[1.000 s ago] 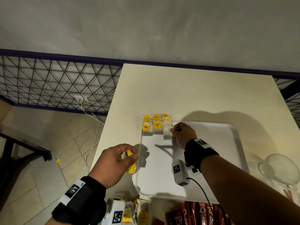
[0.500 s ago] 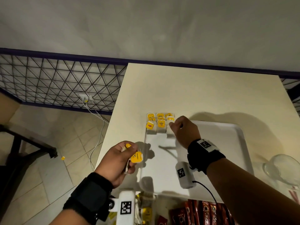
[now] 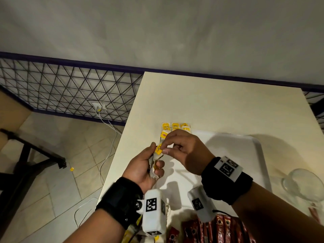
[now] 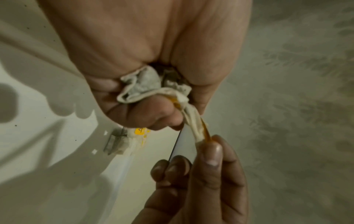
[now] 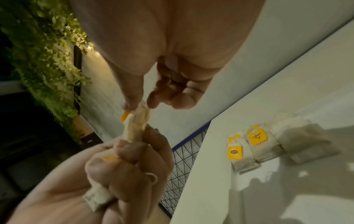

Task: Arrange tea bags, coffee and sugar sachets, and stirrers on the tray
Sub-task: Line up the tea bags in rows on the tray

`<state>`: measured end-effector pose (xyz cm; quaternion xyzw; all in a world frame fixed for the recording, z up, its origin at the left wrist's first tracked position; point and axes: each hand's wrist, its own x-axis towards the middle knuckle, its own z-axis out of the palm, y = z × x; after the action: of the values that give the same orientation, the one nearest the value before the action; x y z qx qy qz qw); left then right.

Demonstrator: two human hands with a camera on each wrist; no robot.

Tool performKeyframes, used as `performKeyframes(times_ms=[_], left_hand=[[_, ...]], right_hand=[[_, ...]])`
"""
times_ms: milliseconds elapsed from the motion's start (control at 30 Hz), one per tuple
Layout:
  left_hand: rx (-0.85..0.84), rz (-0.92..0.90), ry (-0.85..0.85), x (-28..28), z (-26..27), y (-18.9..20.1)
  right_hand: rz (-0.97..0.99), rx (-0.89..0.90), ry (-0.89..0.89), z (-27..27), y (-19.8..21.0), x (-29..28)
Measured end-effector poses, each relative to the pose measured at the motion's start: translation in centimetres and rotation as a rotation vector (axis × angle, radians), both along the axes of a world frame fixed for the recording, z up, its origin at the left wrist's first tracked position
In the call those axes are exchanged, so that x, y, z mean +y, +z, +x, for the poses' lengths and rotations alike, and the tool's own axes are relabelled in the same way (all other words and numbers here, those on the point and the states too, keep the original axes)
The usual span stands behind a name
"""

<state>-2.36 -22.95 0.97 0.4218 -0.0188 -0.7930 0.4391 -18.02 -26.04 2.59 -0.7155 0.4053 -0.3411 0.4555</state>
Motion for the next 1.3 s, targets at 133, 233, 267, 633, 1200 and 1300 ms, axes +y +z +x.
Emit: performKeyframes(times_ms=[133,233,267,633,1200,1300], left_hand=[[-0.083,-0.092,0.079,0.4,-0.9,0.2],[-0.174,-0.167,0.137,0.5,-1.5,0.2],[-0.175,-0.172,0.143,0.5,-1.6,0.0],[-0.831,-0.522,-0.125,1.0,1.3,0.3],[-1.170,-0.614,-0.448,-1.0,1.5,-1.9],[-1.143,-0.635,-0.485,-0.8,2.4,-2.0]], right_hand=[[0.158,-0.028,-0.040,-0.1,0.5,0.6],[0.274,-0.121,-0.070,0.2,0.8,0.7],[0.269,-0.138,-0.091,0.3,1.0,0.7],[0.174,0.137,0.027,-1.3,3.0,-0.7],[0.082,0.602,-0.036,-1.8,-0.8,-2.8],[0.087,0.743,0.041,-1.7,-2.6,-3.6]])
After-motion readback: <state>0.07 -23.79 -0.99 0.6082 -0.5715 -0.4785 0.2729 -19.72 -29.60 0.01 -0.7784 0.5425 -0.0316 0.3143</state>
